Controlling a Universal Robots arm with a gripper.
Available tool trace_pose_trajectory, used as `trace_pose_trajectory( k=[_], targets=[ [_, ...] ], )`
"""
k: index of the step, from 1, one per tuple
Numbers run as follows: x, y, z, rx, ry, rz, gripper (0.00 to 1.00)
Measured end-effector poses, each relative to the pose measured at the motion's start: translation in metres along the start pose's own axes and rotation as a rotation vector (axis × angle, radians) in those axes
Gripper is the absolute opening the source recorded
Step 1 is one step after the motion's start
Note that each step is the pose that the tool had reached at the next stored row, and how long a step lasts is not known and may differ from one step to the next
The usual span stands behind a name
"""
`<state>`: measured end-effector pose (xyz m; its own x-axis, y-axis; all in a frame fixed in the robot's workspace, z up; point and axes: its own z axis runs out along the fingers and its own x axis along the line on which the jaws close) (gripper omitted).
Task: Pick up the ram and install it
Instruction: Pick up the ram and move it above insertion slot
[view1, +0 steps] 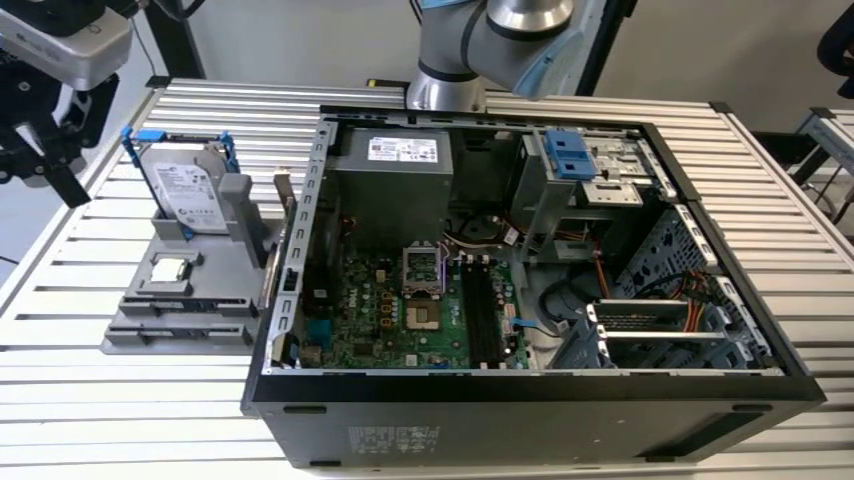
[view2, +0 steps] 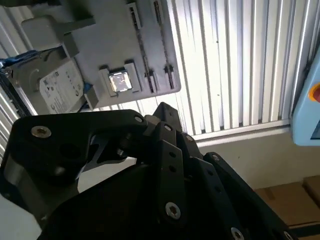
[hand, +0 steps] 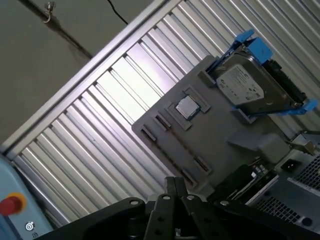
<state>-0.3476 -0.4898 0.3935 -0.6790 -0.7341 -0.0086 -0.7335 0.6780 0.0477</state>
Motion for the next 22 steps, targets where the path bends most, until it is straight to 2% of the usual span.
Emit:
trace_pose_trajectory(
  k=[10,14,18,22],
  targets=[
    [0.0001,0.0001,0.0000,-0.0015,0.0087,-0.180,0.00],
    [0.0003,0.0003,0.0000,-0.0008,0.0105,-0.231,0.00],
    [0.0003,0.0003,0.0000,0.0063,0.0073,-0.272,0.00],
    [0.0003,0.0004,0.0000,0.0172,0.0019,-0.309,0.00]
  ],
)
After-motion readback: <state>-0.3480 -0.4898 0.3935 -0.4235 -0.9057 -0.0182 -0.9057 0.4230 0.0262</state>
